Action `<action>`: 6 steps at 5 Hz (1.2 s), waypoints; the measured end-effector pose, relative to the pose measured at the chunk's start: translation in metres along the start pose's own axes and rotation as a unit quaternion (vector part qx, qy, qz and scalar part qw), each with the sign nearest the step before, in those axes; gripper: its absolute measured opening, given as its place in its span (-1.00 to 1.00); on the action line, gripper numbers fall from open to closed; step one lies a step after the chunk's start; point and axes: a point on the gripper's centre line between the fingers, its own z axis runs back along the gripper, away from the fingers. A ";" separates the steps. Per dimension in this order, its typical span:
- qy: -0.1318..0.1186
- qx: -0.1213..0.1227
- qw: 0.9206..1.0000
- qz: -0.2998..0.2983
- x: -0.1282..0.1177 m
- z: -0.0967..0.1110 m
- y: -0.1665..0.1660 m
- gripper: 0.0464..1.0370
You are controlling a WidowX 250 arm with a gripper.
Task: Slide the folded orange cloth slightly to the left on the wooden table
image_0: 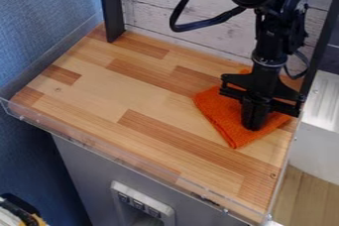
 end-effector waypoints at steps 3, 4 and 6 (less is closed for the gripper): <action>0.007 -0.001 1.000 -0.015 0.022 -0.001 0.023 -0.98; 0.011 -0.002 1.000 -0.014 0.027 -0.002 0.034 -0.98; 0.013 -0.003 1.000 -0.012 0.030 -0.002 0.046 -0.93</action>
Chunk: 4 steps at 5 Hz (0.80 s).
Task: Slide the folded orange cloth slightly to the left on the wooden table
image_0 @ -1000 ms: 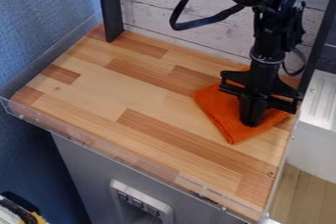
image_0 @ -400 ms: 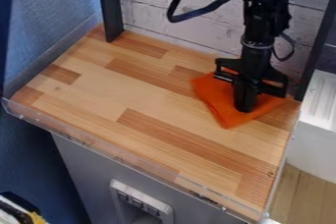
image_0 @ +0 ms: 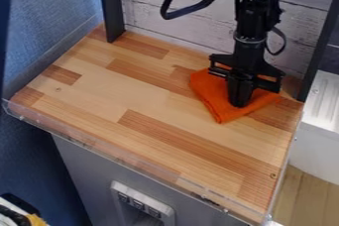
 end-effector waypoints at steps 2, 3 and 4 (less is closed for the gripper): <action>0.026 0.009 1.000 0.000 -0.016 0.005 0.020 -0.20; 0.021 0.009 1.000 -0.005 -0.031 0.020 0.025 0.41; 0.006 0.008 1.000 -0.008 -0.043 0.038 0.027 0.90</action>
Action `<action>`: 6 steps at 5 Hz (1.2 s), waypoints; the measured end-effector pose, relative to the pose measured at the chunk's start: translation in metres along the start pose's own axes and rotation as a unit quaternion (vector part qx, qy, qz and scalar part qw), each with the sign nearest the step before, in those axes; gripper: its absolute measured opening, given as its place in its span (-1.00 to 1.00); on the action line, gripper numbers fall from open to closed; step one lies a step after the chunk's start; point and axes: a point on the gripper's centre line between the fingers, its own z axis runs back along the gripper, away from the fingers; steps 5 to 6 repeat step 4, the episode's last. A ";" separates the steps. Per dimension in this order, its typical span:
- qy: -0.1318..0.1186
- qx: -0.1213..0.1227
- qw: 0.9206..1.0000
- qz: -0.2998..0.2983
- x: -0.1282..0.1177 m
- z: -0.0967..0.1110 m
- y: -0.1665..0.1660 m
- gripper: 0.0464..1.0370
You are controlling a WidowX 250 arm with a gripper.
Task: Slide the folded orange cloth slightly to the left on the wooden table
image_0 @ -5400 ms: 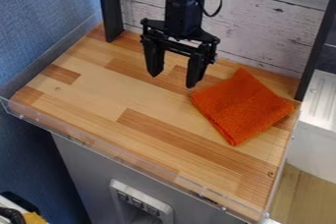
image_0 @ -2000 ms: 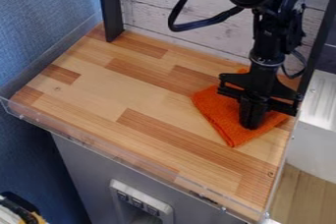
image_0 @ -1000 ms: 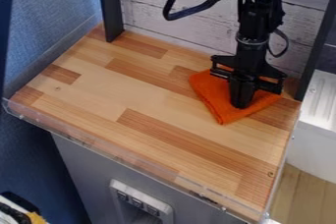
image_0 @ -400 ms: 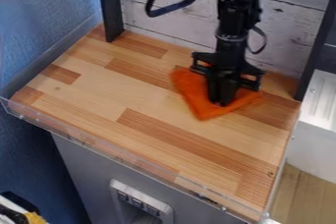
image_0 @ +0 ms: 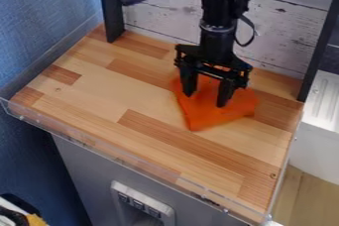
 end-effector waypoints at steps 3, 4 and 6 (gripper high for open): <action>-0.028 -0.006 1.000 0.004 -0.034 0.049 -0.019 0.92; -0.022 -0.004 1.000 0.003 -0.042 0.053 -0.028 0.92; -0.022 -0.004 1.000 0.003 -0.042 0.053 -0.028 0.92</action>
